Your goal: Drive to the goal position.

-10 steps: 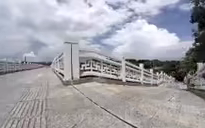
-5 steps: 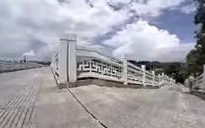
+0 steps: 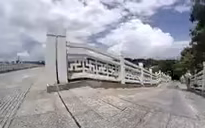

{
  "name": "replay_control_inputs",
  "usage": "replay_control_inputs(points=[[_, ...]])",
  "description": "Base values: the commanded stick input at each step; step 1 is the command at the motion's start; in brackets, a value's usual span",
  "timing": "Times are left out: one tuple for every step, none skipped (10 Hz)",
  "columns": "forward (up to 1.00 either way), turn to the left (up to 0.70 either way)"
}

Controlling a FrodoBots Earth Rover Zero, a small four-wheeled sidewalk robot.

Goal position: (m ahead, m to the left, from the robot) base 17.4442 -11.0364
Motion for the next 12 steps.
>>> replay_control_inputs(points=[[0.00, -0.45], [0.00, -0.45], [0.00, -0.45], [0.00, -0.45], [0.00, -0.45], [0.00, -0.45], [0.00, -0.45], [0.00, -0.45], [0.00, 0.00], [0.30, 0.00], [0.45, 0.00], [0.45, 0.00]])
